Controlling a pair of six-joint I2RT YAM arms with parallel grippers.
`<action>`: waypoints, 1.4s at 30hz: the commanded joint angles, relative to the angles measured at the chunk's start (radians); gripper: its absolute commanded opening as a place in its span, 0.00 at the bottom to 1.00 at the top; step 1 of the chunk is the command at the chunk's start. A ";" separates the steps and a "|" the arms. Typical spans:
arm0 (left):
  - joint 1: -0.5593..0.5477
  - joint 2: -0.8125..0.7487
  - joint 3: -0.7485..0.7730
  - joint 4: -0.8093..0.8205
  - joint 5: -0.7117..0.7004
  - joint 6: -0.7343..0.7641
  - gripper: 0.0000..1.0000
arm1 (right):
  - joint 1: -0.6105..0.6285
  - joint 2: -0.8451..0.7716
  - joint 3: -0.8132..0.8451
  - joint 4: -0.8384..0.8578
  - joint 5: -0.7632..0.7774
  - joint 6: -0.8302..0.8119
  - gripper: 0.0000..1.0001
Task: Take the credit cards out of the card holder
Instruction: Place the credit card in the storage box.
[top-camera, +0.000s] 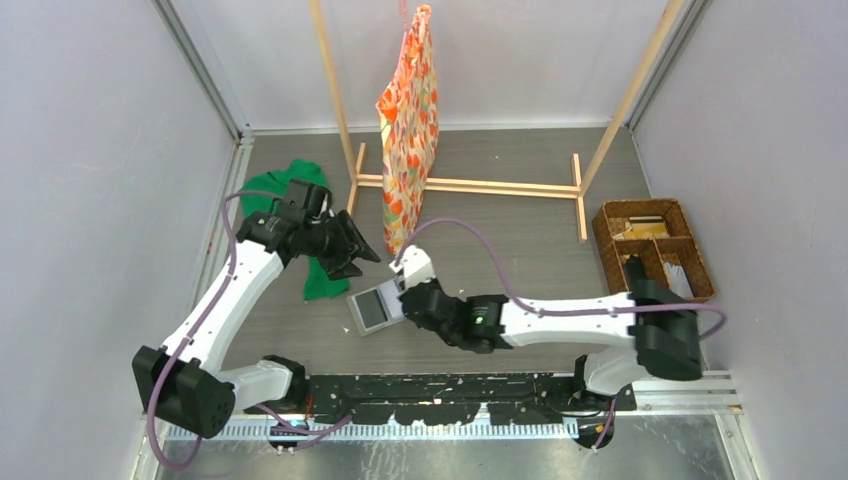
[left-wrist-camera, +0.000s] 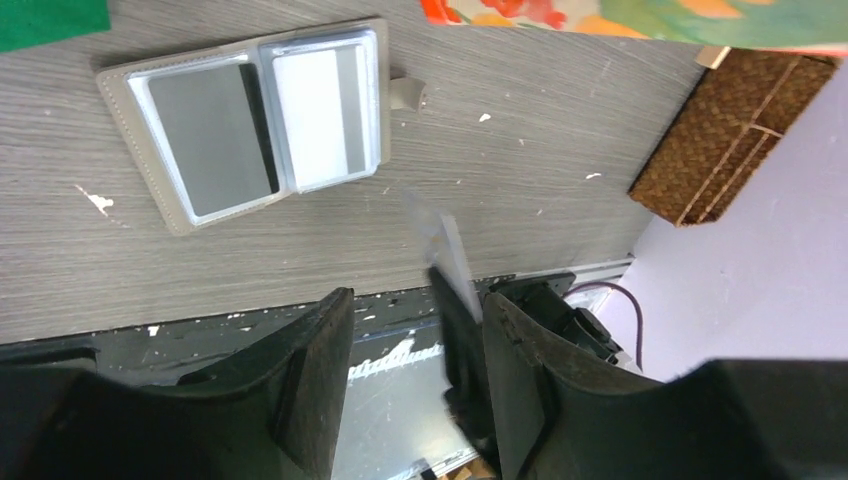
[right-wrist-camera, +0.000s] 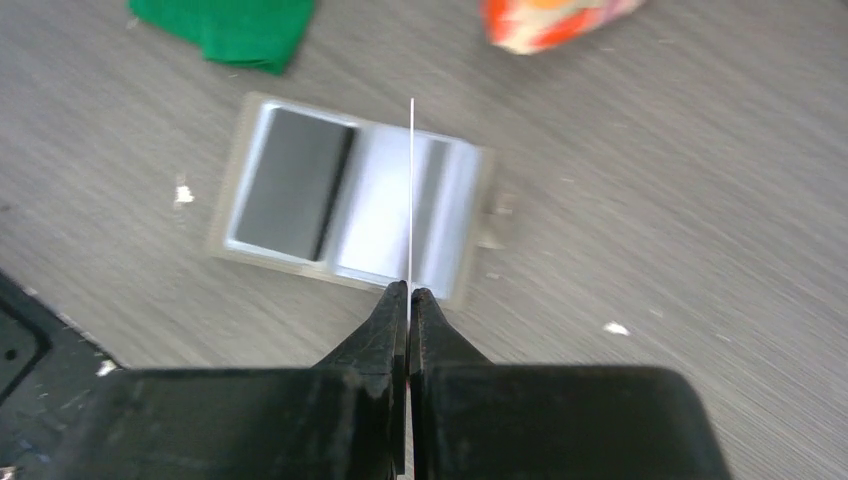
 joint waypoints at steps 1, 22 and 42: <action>0.008 -0.078 0.023 0.083 -0.012 0.020 0.52 | -0.067 -0.182 -0.042 -0.187 0.212 0.028 0.01; 0.011 -0.018 0.066 0.131 0.033 0.055 0.48 | -0.799 -0.516 -0.024 -0.887 0.699 0.434 0.01; 0.011 0.043 0.096 0.101 0.085 0.080 0.45 | -1.430 0.283 0.552 -1.635 0.463 1.359 0.01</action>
